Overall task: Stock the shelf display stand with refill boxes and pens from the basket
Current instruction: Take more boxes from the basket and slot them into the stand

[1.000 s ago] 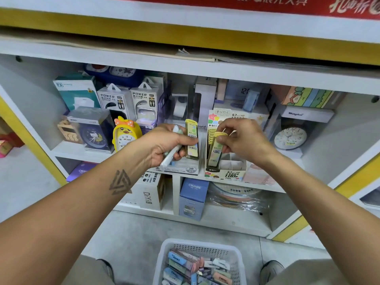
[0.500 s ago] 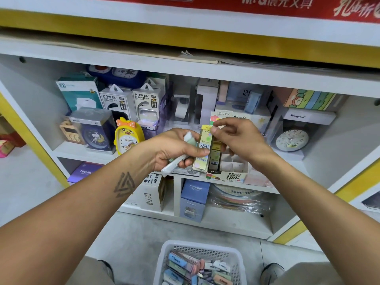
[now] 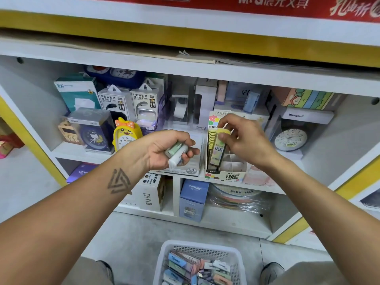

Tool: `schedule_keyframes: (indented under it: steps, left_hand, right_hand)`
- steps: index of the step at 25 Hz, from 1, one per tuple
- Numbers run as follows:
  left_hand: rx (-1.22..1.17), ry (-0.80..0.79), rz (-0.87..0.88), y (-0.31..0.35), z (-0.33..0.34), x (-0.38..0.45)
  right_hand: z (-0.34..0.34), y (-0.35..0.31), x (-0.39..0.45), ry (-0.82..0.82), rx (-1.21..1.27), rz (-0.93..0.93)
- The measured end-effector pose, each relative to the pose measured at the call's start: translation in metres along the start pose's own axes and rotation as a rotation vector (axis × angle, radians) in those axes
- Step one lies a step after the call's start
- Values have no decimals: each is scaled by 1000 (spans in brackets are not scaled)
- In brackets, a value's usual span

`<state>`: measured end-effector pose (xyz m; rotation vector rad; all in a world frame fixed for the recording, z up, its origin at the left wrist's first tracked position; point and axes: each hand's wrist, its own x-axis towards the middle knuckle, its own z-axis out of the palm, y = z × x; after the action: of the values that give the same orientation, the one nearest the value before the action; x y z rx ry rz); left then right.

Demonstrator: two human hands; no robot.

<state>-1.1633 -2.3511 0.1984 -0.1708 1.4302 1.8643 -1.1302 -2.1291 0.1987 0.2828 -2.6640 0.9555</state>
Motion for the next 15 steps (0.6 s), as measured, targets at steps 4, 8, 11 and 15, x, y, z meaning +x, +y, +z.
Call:
schedule_keyframes:
  steps: [4, 8, 11, 15]
  left_hand:
    - [-57, -36, 44, 0, 3, -4]
    - [-127, -86, 100, 0, 4, -9]
    - [-179, -77, 140, 1, 1, -12]
    - [-168, 63, 246, 4, -10, -8]
  right_hand:
    - [7, 1, -5, -141, -154, -75]
    - [12, 1, -3, -104, -360, -172]
    - [21, -15, 2, -27, 67, -65]
    - [38, -45, 2, -246, 353, -154]
